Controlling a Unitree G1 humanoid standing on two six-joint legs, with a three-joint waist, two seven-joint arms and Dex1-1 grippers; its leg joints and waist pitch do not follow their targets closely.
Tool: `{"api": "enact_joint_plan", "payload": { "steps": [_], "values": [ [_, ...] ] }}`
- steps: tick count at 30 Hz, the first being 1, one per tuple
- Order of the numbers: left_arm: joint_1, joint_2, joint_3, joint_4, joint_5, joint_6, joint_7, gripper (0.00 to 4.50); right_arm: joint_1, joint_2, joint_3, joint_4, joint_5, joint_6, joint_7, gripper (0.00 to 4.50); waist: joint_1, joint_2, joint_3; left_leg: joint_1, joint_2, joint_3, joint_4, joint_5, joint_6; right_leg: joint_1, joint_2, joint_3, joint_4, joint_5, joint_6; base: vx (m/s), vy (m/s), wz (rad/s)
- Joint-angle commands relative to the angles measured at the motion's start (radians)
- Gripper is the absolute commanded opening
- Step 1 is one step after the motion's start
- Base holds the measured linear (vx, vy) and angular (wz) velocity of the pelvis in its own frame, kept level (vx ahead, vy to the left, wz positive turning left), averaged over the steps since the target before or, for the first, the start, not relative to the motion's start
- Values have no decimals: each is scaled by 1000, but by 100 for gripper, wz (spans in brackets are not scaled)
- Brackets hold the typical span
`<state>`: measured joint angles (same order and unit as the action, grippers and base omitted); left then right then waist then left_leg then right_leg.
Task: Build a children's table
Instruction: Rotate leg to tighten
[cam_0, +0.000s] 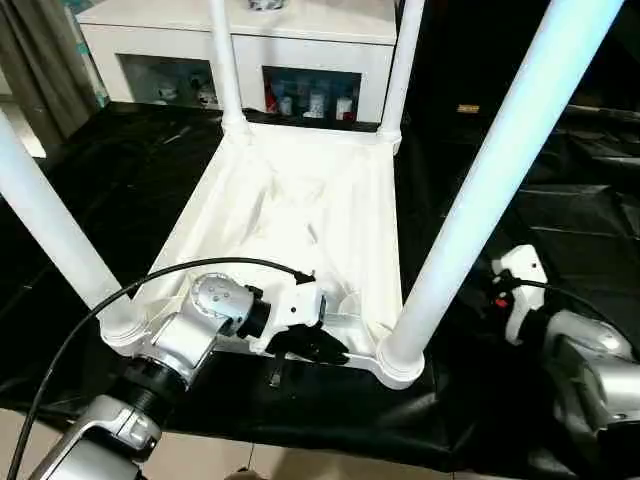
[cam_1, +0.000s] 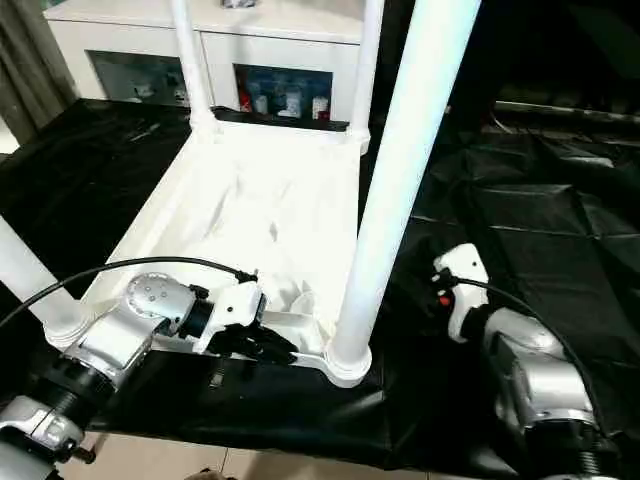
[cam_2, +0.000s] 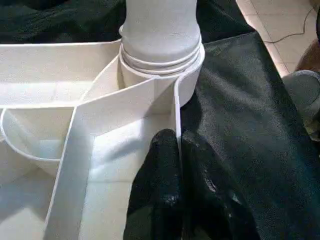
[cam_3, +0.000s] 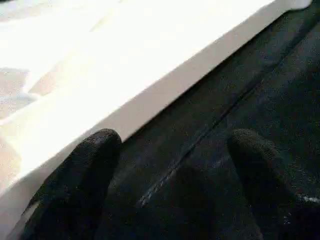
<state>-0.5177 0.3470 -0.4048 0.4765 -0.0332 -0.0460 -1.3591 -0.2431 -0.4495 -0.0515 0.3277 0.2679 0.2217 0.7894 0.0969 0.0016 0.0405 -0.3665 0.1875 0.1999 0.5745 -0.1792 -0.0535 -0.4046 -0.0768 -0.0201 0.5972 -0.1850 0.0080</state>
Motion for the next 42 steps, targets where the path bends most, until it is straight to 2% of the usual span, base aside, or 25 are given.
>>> {"api": "enact_joint_plan", "payload": {
  "steps": [1,6,8,10,11,12,14,15,18,19,20,21,22,24,26,27,28,29,33,36,37,38,40,41,42],
  "values": [
    [-24,-12,35,-9,-49,6,-4,63,-18,5,-21,2,-3,-16,-27,384,-4,-7,-54,13,38,-13,-61,-222,24,43,-53,25,-66,-179,-219,0,0,0],
    [-1,-27,97,-96,-133,89,10,95,3,22,-44,-23,-6,-27,-88,384,-12,6,-56,13,37,-13,-59,-214,25,45,-49,24,-60,-114,-252,0,0,0],
    [14,-42,125,-129,-157,115,55,122,20,18,-62,-38,-8,-29,-115,384,-15,3,-55,12,37,-11,-58,-220,26,47,-48,25,-62,-118,-250,0,0,0],
    [49,-58,220,-160,-150,162,251,128,52,41,-114,-113,-38,43,-274,384,-17,19,-54,9,33,-14,-56,-219,28,50,-47,24,-65,-126,-240,0,0,0],
    [51,-58,225,-161,-148,163,263,131,54,44,-118,-118,-41,51,-290,384,-18,14,-53,8,32,-14,-56,-210,27,50,-44,24,-66,-125,-232,0,0,0],
    [60,-64,260,-154,-111,162,371,142,59,53,-131,-135,-54,79,-344,384,-19,12,-54,8,28,-14,-55,-207,30,51,-43,22,-68,-141,-224,0,0,0],
    [113,-128,398,-186,-61,214,694,166,77,105,-165,-180,-69,117,-462,384,-28,11,-52,5,28,-15,-55,-216,18,51,-42,20,-72,-208,-194,0,0,0],
    [144,-158,454,-224,-59,245,793,166,88,128,-170,-201,-79,130,-503,384,-32,11,-52,4,30,-17,-55,-221,15,50,-42,18,-74,-239,-182,0,0,0],
    [211,-188,501,-324,-71,256,837,171,105,160,-150,-235,-90,110,-525,384,-41,11,-52,1,29,-19,-59,-229,28,45,-43,17,-85,-296,-159,0,0,0],
    [253,-201,517,-388,-62,262,856,173,114,184,-138,-259,-92,99,-541,384,-44,-4,-52,0,33,-19,-60,-232,33,42,-42,18,-83,-298,-151,0,0,0],
    [257,-199,521,-394,-62,264,857,189,114,189,-135,-264,-93,99,-545,384,-44,3,-51,-2,35,-21,-63,-229,35,42,-44,18,-82,-293,-151,0,0,0],
    [287,-208,530,-444,-60,270,874,202,120,208,-113,-299,-93,101,-549,384,-43,5,-51,4,35,-20,-63,-235,38,33,-40,20,-83,-287,-146,0,0,0],
    [308,-224,534,-482,-65,276,898,209,119,220,-85,-324,-89,98,-535,384,-37,0,-48,0,38,-22,-66,-240,37,36,-42,18,-81,-268,-147,0,0,0],
    [319,-234,533,-503,-59,272,938,211,117,232,-64,-338,-83,100,-527,384,-36,2,-48,0,39,-22,-66,-241,36,35,-42,19,-79,-247,-146,0,0,0],
    [342,-262,531,-563,-64,266,1002,247,128,255,-18,-354,-109,117,-541,384,-31,-1,-46,3,38,-20,-66,-249,29,32,-42,21,-81,-252,-138,0,0,0],
    [354,-271,535,-586,-69,283,1018,247,138,265,-12,-367,-111,128,-551,384,-28,15,-46,6,39,-22,-67,-256,17,30,-42,21,-81,-244,-138,0,0,0],
    [368,-277,535,-600,-53,297,1044,253,152,268,-6,-381,-116,137,-556,384,-29,9,-46,5,39,-20,-66,-257,14,30,-40,21,-82,-232,-136,0,0,0],
    [378,-279,535,-605,-37,299,1062,254,163,268,2,-392,-127,144,-562,384,-29,-3,-46,1,37,-20,-66,-245,12,34,-37,21,-78,-203,-132,0,0,0],
    [420,-287,519,-638,9,282,1096,295,196,278,-3,-431,-123,175,-585,384,-23,-2,-46,0,34,-22,-66,-246,9,35,-39,22,-79,-215,-99,0,0,0],
    [427,-288,517,-651,9,281,1109,297,198,282,0,-437,-120,180,-589,384,-24,-1,-43,2,34,-24,-69,-277,-3,32,-39,21,-83,-257,-91,0,0,0],
    [425,-278,503,-651,16,281,1115,297,193,286,3,-431,-119,181,-596,384,-23,9,-43,3,34,-26,-71,-297,-12,30,-40,22,-84,-271,-85,0,0,0],
    [425,-272,496,-650,20,280,1114,297,192,288,4,-428,-120,181,-597,384,-25,7,-43,3,33,-26,-70,-302,-14,29,-38,22,-85,-266,-81,0,0,0],
    [426,-272,489,-651,17,280,1113,297,191,288,5,-426,-122,181,-599,384,-26,5,-46,-5,32,-25,-64,-240,-8,28,-36,23,-80,-185,-94,0,0,0],
    [426,-272,483,-652,20,282,1115,297,190,288,5,-426,-124,184,-601,384,-27,6,-55,-18,24,-21,-46,-67,34,23,-26,18,-64,38,-142,0,0,0],
    [426,-272,477,-650,24,283,1115,297,185,283,3,-425,-126,187,-601,384,-27,3,-63,-25,16,-17,-30,45,68,19,-20,13,-52,178,-168,0,0,0]
  ]
}}
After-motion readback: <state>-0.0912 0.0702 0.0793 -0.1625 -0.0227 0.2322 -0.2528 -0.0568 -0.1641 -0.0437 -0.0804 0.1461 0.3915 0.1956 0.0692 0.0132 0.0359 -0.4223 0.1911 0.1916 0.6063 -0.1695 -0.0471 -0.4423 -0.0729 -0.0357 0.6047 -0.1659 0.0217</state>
